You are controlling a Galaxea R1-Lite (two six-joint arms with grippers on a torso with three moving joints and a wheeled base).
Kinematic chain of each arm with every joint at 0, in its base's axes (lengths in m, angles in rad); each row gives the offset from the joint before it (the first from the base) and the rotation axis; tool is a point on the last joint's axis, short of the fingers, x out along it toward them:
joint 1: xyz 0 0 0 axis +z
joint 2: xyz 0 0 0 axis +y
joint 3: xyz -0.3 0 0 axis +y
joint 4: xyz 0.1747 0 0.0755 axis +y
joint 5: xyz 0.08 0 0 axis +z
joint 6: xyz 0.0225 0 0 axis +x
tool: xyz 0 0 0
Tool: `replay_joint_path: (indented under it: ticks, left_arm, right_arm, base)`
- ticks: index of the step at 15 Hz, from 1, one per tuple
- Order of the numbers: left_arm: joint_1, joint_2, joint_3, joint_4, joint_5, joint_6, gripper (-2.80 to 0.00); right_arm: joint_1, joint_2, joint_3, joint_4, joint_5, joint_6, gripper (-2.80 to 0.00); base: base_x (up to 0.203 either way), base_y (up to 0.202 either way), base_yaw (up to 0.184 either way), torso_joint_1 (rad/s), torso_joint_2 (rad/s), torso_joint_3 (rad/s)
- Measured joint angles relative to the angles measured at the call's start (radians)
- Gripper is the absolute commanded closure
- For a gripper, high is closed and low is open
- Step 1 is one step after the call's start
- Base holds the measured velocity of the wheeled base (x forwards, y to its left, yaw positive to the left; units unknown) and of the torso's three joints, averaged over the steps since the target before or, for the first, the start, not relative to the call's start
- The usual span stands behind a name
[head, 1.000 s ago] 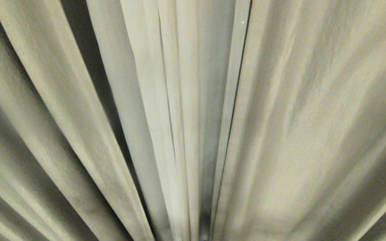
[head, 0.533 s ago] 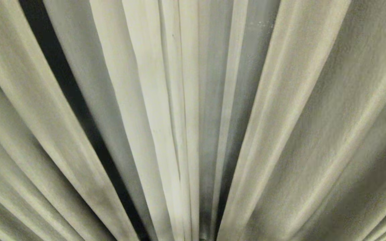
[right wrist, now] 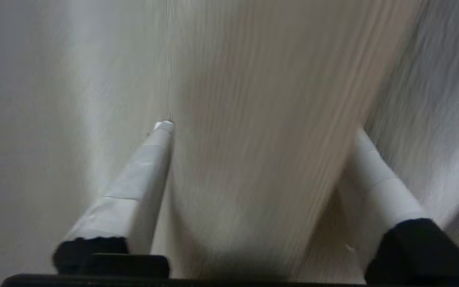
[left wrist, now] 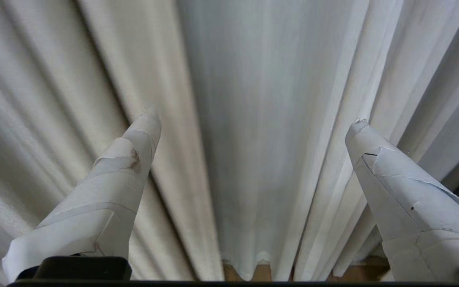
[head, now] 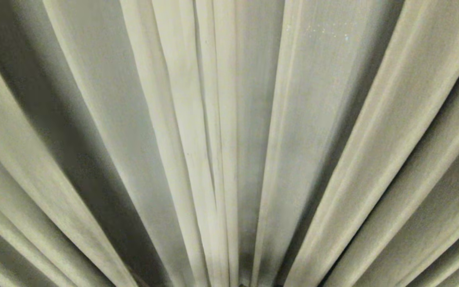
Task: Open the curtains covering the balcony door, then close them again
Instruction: Pull the outer curtains open on both sides
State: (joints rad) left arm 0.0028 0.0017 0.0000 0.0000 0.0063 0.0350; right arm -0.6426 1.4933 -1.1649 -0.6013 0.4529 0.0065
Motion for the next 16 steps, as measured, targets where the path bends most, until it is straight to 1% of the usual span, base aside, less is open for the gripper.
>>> replay_joint_path:
  ticks: [2, 4, 7, 9, 11, 13, 16]
  left_arm:
    - [0.000, 0.000, 0.000, 0.000, 0.000, 0.000, -2.80]
    - [0.000, 0.000, 0.000, 0.000, 0.001, 0.000, -2.80]
    - [0.000, 0.000, 0.000, 0.000, 0.000, 0.000, -2.80]
    - [0.000, 0.000, 0.000, 0.000, 0.001, 0.000, -2.80]
    - [0.000, 0.000, 0.000, 0.000, 0.000, 0.000, -2.80]
    - [0.000, 0.000, 0.000, 0.000, 0.000, 0.000, -2.80]
    - [0.000, 0.000, 0.000, 0.000, 0.000, 0.000, -2.80]
  right_arm:
    - [0.001, -0.035, 0.073, -0.001, 0.007, 0.000, -2.80]
    - [0.003, -0.084, 0.168, -0.001, 0.054, -0.001, -2.80]
    - [0.010, -0.183, 0.340, -0.015, 0.129, -0.001, -2.80]
    - [0.021, -0.260, 0.462, -0.042, 0.158, -0.001, -2.80]
    - [0.029, -0.343, 0.574, -0.078, 0.169, -0.005, -2.80]
    - [0.039, -0.418, 0.689, -0.118, 0.174, -0.029, -2.80]
    - [0.049, -0.516, 0.845, -0.130, 0.173, -0.115, -2.80]
  base:
    - [0.000, 0.000, 0.000, 0.000, 0.00, 0.000]
    - [0.000, 0.000, 0.000, 0.000, 0.00, 0.000]
    - [0.000, 0.000, 0.000, 0.000, 0.00, 0.000]
    - [0.000, 0.000, 0.000, 0.000, 0.00, 0.000]
    - [0.000, 0.000, 0.000, 0.000, 0.00, 0.000]
    - [0.000, 0.000, 0.000, 0.000, 0.00, 0.000]
    - [0.000, 0.000, 0.000, 0.000, 0.00, 0.000]
